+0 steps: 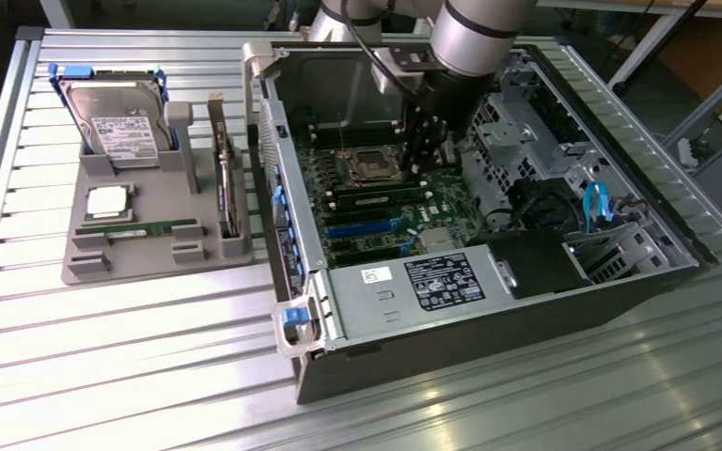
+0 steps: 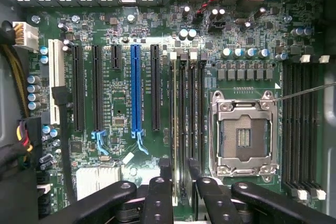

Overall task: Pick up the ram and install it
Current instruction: 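Insert the ram into the slot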

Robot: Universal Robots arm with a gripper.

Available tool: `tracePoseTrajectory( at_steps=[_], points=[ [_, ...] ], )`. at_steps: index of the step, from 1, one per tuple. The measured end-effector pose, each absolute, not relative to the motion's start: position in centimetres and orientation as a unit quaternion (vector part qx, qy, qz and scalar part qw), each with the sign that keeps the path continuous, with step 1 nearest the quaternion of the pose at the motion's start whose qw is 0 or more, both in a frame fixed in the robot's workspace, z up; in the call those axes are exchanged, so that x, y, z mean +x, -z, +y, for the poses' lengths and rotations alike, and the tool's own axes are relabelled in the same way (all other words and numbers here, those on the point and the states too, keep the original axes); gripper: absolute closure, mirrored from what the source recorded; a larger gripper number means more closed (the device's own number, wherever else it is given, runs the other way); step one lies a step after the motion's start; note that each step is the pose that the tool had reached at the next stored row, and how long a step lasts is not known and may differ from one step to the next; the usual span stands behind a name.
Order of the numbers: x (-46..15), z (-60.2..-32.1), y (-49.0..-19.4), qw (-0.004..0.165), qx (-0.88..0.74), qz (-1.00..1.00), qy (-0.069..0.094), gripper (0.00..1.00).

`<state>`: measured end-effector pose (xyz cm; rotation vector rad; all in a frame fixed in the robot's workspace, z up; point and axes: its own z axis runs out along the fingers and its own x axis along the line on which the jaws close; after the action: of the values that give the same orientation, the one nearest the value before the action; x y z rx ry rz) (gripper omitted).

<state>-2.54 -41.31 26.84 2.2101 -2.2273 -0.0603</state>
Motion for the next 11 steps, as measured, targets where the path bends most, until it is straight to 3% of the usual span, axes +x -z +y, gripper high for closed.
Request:
tracePoseTrajectory(
  at_steps=[11],
  points=[
    [-2.5, -41.3, -30.5, 0.002, 0.704, -0.710, 0.019, 0.76]
  ],
)
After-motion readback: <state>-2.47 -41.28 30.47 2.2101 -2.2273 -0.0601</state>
